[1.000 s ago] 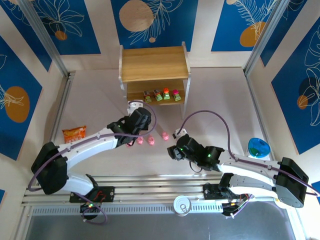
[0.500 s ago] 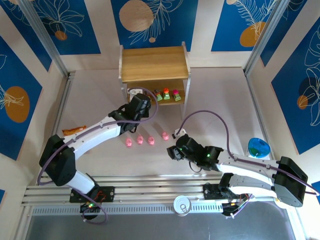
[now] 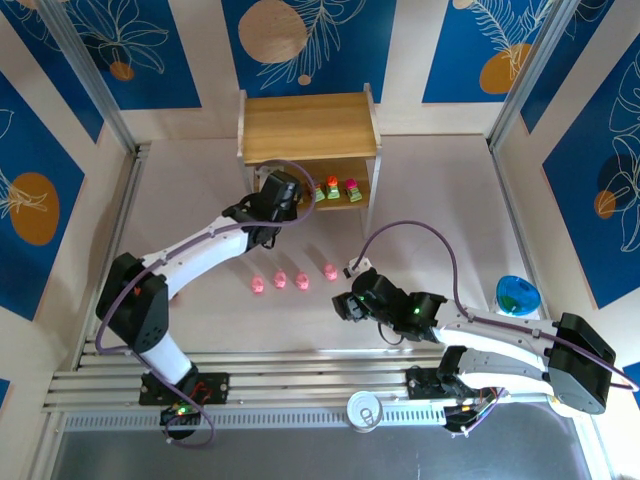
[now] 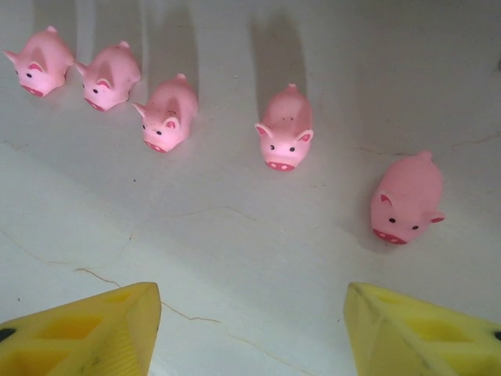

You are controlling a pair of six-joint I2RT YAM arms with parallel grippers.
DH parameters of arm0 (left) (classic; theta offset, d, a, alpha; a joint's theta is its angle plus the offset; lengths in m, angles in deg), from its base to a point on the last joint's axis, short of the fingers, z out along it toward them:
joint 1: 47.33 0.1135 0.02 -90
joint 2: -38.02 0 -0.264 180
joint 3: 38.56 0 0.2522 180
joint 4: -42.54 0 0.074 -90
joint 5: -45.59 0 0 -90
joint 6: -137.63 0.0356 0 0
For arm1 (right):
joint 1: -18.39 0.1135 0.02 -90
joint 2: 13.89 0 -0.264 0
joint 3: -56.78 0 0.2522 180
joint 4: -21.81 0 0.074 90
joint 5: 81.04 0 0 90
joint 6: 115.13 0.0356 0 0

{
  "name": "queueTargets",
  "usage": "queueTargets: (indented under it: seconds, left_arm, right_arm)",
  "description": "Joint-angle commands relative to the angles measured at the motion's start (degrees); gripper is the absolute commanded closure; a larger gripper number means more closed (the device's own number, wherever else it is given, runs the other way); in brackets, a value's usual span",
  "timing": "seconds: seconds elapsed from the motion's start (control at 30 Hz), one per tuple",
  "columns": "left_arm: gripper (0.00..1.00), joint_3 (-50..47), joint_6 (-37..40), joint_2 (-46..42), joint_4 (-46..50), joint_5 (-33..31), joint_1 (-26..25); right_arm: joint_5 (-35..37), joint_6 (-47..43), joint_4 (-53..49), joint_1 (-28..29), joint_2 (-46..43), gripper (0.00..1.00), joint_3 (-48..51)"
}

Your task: Place and organize the plastic toys onto the shelf

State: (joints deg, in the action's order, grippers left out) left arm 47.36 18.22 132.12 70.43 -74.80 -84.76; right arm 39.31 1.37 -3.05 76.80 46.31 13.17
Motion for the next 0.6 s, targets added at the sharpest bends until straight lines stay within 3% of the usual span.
queueTargets:
  seconds: [0.0, 0.17, 0.37, 0.57]
  left_arm:
    - [0.69, 2.37, 1.39, 1.35, 0.35, 1.06, 1.01]
    - [0.69, 2.55, 1.02, 2.39, 0.25, 1.41, 1.24]
    - [0.68, 2.22, 0.73, 2.73, 0.54, 1.79, 1.27]
    - [0.54, 1.32, 1.34, 1.76, 0.45, 1.06, 0.41]
  right_arm:
    - [-1.39, -0.57, 0.79, -0.4, 0.02, 0.31, -0.67]
    - [-1.86, -0.54, 0.81, -0.92, 0.09, 0.21, -0.65]
    - [-2.11, -0.4, 0.59, -1.45, 0.19, 0.18, -0.87]
    - [-2.29, -0.29, 0.47, -1.81, 0.09, 0.17, -0.83]
